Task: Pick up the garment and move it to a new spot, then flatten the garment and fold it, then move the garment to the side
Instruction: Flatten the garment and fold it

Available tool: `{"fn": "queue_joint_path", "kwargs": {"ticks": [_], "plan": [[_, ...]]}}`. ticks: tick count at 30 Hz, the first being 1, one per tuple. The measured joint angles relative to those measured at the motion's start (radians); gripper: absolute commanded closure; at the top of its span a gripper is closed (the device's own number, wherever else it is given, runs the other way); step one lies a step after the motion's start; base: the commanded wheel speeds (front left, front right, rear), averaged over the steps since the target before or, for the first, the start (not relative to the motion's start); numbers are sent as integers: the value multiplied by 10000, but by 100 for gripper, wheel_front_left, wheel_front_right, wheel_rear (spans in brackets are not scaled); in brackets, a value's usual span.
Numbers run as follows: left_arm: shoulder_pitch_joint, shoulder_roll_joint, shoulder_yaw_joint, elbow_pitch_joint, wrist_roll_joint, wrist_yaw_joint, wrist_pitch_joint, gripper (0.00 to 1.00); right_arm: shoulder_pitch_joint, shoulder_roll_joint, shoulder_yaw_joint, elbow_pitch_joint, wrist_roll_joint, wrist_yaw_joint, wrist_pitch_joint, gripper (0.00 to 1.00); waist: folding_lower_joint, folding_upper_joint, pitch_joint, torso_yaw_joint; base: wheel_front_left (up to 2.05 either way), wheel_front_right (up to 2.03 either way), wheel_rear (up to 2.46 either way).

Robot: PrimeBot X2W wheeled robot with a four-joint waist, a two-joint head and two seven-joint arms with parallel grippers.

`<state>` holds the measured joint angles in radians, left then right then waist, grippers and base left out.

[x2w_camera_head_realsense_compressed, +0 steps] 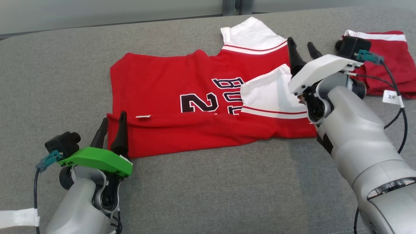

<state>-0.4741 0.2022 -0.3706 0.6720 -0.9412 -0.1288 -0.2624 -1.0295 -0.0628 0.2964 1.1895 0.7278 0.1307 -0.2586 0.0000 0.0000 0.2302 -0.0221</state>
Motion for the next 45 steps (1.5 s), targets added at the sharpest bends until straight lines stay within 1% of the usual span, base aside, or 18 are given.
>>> {"fn": "queue_joint_path", "kwargs": {"ticks": [3,6,12,18,23,27,31,37,40,41,42,43,44,45], "plan": [[355,79,-4,-332,203,15,-2,0,158,-328,-410,-696,-65,0,-40,0,0,0,-140,-46,0,0,0],[829,190,-2,-694,324,75,-2,0,851,-506,-857,-1361,-192,0,-40,0,0,0,-318,-97,0,0,0],[2063,523,19,-1413,401,453,88,0,2371,-725,-1739,-2851,-546,0,-40,0,0,0,-708,-241,0,0,0],[3077,698,8,-2021,125,966,706,0,4057,-692,-2159,-4040,-1177,0,-42,0,0,1,-1048,-389,0,0,0],[3395,600,88,-2337,-364,1252,1356,0,5230,-458,-2447,-4882,-1444,0,-40,0,0,0,-1152,-521,0,0,0],[3395,424,412,-2420,-972,1260,1611,0,5810,-320,-2681,-5419,-1628,0,-42,0,0,0,-1089,-655,0,0,0],[3292,328,738,-2121,-1463,1233,1737,0,6109,-155,-2823,-5833,-1710,-2,0,0,0,0,-990,-827,0,0,0],[2828,207,1141,-1446,-1944,989,1666,1,6395,-40,-3032,-6353,-1820,-2,209,0,-1,0,-843,-1066,0,0,0],[2607,130,1229,-993,-1967,844,1455,23,6504,-2,-3158,-6544,-1885,-2,343,0,0,0,-782,-1142,0,0,0],[2509,75,1264,-859,-1994,811,1367,35,6566,10,-3208,-6585,-1927,0,389,0,0,0,-761,-1154,0,0,0],[2419,27,1289,-750,-1998,742,1267,50,6615,15,-3252,-6596,-1952,-2,495,0,0,0,-746,-1155,0,0,0],[2327,-25,1317,-652,-2017,673,1170,55,6672,21,-3298,-6613,-1994,-2,581,0,0,0,-737,-1145,0,0,0],[2246,-71,1342,-545,-2040,602,1080,66,6730,23,-3323,-6619,-2065,-2,665,0,0,0,-728,-1129,0,0,0],[2180,-104,1346,-477,-2054,527,989,66,6781,23,-3331,-6613,-2123,-2,771,0,0,1,-718,-1110,0,0,0]]}}
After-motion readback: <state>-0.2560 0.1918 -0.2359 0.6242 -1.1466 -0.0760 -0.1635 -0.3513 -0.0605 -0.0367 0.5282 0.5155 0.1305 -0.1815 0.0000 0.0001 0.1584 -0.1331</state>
